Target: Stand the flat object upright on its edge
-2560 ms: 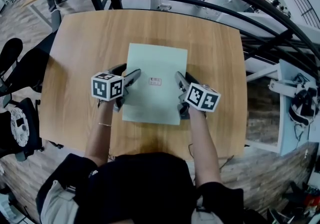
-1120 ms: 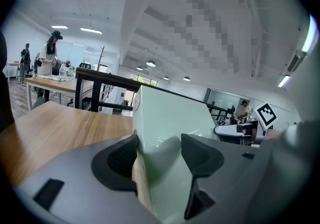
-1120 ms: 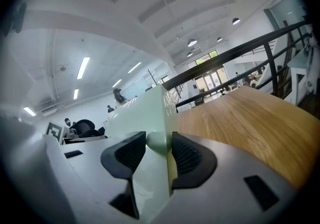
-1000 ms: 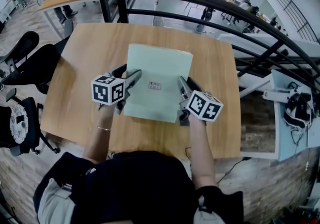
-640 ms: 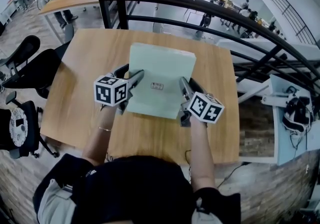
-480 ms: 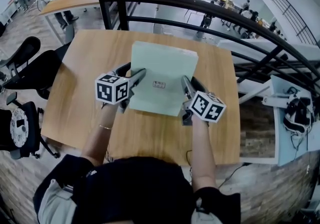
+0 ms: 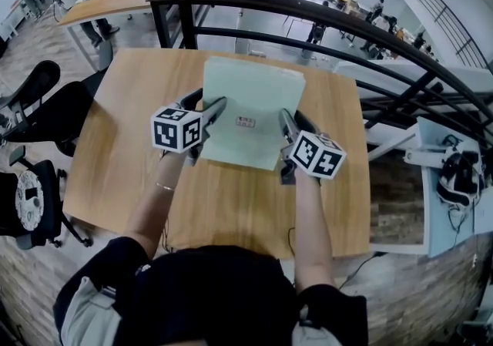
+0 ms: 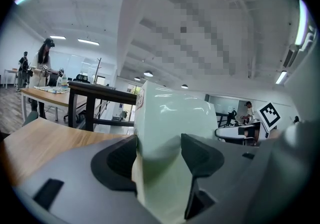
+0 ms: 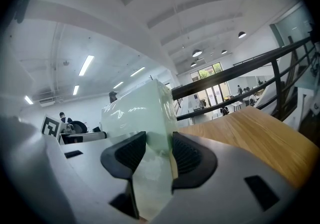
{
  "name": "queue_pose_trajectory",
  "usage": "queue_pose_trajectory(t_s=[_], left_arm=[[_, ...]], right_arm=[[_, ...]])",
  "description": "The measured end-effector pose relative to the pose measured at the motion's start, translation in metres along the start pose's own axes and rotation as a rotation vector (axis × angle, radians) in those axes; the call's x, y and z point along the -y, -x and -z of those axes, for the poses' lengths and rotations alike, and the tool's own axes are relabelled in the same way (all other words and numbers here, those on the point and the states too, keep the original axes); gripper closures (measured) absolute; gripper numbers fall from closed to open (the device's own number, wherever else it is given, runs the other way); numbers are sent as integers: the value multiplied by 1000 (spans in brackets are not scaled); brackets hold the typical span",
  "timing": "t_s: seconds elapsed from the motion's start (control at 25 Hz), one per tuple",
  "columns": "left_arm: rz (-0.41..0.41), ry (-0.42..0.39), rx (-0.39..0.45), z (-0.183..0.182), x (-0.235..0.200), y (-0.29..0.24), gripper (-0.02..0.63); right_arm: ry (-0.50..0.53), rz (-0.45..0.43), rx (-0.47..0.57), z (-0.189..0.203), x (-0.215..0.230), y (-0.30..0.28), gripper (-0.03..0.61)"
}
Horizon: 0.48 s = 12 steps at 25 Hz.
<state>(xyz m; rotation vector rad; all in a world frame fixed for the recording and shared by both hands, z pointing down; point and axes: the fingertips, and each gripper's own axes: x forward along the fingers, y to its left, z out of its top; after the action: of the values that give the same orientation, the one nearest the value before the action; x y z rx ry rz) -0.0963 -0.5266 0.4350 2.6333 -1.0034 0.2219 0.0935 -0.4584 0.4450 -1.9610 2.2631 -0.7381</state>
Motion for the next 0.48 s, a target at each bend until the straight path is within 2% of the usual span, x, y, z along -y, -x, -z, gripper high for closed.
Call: queue_pose_trajectory(t_s=[0.48], left_arm=[[3,-13,40,-7,-8,-5,328]], right_arm=[[16,-12,23,-5,-1,-13,413]])
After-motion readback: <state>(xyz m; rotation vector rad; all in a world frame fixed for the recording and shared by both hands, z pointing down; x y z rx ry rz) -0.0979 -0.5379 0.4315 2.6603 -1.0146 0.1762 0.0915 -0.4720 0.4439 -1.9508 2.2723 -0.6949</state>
